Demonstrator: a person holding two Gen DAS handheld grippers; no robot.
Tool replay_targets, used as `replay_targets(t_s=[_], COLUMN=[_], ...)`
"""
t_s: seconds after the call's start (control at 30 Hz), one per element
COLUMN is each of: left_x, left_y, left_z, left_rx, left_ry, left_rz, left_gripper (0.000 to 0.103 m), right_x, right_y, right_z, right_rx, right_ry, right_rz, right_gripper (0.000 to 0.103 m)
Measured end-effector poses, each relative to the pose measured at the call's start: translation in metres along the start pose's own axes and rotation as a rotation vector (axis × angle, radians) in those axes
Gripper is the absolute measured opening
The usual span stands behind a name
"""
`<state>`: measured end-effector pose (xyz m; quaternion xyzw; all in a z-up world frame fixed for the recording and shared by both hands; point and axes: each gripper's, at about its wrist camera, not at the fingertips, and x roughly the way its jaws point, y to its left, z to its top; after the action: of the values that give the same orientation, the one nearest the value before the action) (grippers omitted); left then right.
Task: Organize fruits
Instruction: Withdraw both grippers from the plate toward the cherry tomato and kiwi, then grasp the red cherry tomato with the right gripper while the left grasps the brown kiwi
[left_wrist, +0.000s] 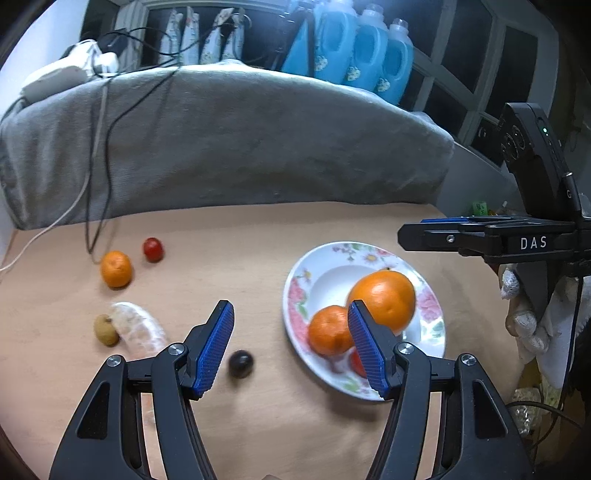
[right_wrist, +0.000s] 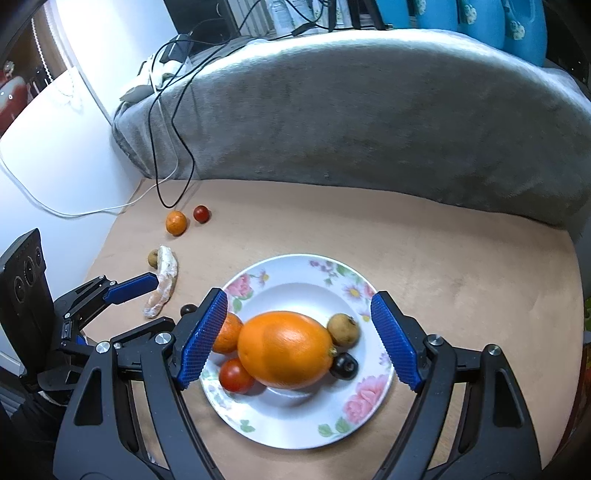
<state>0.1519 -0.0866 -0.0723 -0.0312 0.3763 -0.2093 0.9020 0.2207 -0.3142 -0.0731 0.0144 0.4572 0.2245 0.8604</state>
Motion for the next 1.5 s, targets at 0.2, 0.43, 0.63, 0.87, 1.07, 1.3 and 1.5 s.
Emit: replay_targets(t_s=[0.2,0.43,0.63,0.87,1.07,1.3,1.5], left_x=[-0.01,-0.015,-0.015,-0.015,-0.015,-0.012,-0.005], left_y=[0.022,0.046,0.069,0.09,0.107,0.123,0.133], left_z=[-0.004,-0.011,-0.016,-0.021,-0.024,-0.026,-0.027], left_rx=[-0.022,-0.045,-0.076,-0.098,-0.121,-0.123,-0.118], left_ry=[-0.007,-0.002,0.006,0.019,0.023,0.041,0.062], left_rz=[0.053,0.098,0.126,0.154,0.163,0.157,0.159], left_gripper=[0.064,0.064,0.064,0.064,0.063,0.046,0.038], right_x=[0.006,0.018,0.03,0.05,0.068,0.087,0.104], right_y=[0.008,0.02,0.037,0.06,0.079,0.091,0.103], right_z=[0.009,0.024,0.038,0.05,0.057,0.066,0.073], right_rx=[-0.001,-0.003,-0.024,-0.05,-0.077,-0.064,-0.043], right_ry=[0.004,0.007,0.014,0.039,0.068,0.097,0.124], right_rz=[0.027,0.06,0.081,0.117,0.13,0.156,0.168], right_gripper=[0.083,0.083,0.083,0.083,0.083,0.083,0.082])
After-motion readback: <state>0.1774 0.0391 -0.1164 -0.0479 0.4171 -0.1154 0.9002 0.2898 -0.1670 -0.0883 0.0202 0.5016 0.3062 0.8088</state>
